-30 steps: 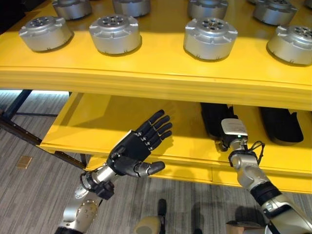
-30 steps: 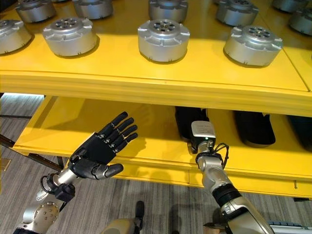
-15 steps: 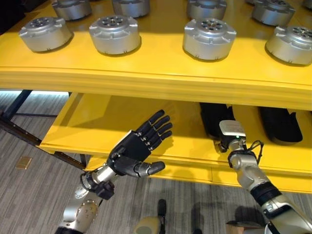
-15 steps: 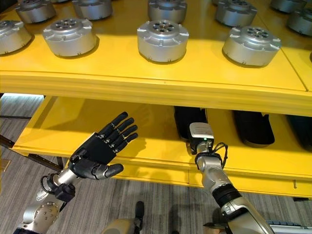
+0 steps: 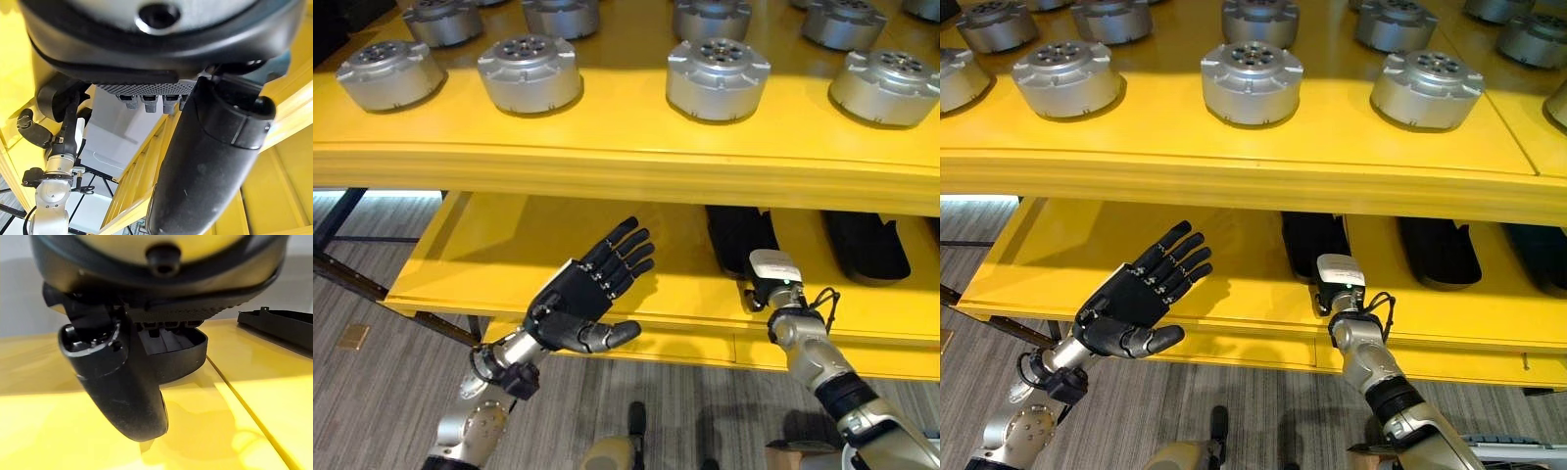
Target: Move parts from the plastic box to the shelf.
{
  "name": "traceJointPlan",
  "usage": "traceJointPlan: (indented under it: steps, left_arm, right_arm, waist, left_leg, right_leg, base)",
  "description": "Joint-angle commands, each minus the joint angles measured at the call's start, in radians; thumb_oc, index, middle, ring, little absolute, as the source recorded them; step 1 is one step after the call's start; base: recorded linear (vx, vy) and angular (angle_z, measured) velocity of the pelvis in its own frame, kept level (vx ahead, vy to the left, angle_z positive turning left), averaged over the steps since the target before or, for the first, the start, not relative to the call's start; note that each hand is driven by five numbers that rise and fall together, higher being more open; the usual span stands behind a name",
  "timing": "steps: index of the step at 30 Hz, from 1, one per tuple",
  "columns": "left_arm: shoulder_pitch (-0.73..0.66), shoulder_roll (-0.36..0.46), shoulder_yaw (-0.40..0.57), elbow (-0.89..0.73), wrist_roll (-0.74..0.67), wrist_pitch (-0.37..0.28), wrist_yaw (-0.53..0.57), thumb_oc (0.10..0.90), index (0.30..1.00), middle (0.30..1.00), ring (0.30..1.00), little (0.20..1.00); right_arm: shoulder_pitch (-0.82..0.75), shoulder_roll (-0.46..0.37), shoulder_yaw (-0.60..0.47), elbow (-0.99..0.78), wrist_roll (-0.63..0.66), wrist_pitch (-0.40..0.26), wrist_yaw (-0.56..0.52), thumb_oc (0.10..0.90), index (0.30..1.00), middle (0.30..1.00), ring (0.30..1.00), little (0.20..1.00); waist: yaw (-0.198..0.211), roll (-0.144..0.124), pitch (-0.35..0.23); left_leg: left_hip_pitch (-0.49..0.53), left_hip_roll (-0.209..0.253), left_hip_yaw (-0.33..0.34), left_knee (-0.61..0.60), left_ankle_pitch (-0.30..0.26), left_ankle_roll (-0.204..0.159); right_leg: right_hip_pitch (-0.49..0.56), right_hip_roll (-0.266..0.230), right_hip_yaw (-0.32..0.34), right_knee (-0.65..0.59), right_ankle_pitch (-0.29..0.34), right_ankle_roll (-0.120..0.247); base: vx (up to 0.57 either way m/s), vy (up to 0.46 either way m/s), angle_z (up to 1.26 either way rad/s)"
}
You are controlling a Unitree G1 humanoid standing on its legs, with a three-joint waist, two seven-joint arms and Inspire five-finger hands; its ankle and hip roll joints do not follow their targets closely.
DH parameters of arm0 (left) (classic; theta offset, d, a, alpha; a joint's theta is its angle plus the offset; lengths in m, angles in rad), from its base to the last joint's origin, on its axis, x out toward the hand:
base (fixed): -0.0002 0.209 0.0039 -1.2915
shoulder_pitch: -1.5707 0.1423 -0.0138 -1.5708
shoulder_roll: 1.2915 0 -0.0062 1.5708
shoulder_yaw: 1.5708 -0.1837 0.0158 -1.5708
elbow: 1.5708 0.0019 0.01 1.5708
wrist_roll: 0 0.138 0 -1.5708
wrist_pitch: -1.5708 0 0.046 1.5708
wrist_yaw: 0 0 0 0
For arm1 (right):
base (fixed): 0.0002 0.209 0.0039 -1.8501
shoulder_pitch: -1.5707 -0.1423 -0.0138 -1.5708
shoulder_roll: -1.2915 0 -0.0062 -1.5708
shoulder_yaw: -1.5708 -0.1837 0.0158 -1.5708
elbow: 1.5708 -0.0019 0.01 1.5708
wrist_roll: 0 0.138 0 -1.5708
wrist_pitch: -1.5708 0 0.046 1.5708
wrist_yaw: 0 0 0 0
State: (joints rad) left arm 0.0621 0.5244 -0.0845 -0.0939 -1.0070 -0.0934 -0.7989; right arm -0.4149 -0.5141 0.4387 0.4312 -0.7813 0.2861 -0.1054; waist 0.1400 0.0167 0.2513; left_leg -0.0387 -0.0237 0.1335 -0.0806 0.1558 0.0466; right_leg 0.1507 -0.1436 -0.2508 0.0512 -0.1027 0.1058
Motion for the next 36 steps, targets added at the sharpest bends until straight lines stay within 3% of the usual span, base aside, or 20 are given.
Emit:
traceJointPlan:
  steps: [1, 8, 17, 36]
  left_arm:
    - [-0.029, -0.042, 0.04, -0.116, -0.023, -0.069, -0.053, 0.9, 1.0, 1.0, 1.0, 1.0]
    - [-0.033, -0.043, 0.031, -0.114, -0.025, -0.072, -0.051, 0.9, 1.0, 1.0, 1.0, 1.0]
    - [-0.038, -0.049, 0.023, -0.114, -0.024, -0.057, -0.059, 0.9, 1.0, 1.0, 1.0, 1.0]
    - [-0.035, -0.056, 0.022, -0.112, -0.018, -0.047, -0.074, 0.9, 1.0, 1.0, 1.0, 1.0]
  right_arm:
    - [-0.057, -0.022, -0.005, -0.108, -0.014, -0.027, -0.064, 0.9, 1.0, 1.0, 1.0, 1.0]
    - [-0.062, -0.003, 0.0, -0.087, -0.005, -0.062, -0.113, 0.9, 1.0, 1.0, 1.0, 1.0]
    - [-0.092, 0.013, 0.049, -0.079, -0.02, -0.114, -0.075, 0.9, 1.0, 1.0, 1.0, 1.0]
    - [-0.1, 0.04, 0.096, -0.064, 0.012, -0.129, -0.05, 0.9, 1.0, 1.0, 1.0, 1.0]
  waist:
    - [0.005, 0.004, -0.05]
    - [0.01, 0.009, -0.052]
    - [0.024, 0.009, -0.057]
    - [0.037, 0.005, -0.056]
  left_leg:
    - [0.068, 0.037, 0.006, 0.082, -0.186, -0.028]
    - [0.067, 0.033, 0.001, 0.082, -0.188, -0.026]
    - [0.064, 0.03, -0.007, 0.085, -0.189, -0.028]
    - [0.058, 0.03, -0.013, 0.096, -0.191, -0.028]
  right_leg:
    - [-0.107, -0.003, -0.01, 0.088, 0.045, -0.018]
    - [-0.107, -0.004, -0.01, 0.087, 0.045, -0.018]
    - [-0.104, -0.007, -0.021, 0.086, 0.043, -0.019]
    - [-0.104, -0.012, -0.027, 0.087, 0.045, -0.019]
  base:
    - [0.0, 0.0, 0.0]
    - [0.0, 0.0, 0.0]
    - [0.0, 0.0, 0.0]
    - [0.0, 0.0, 0.0]
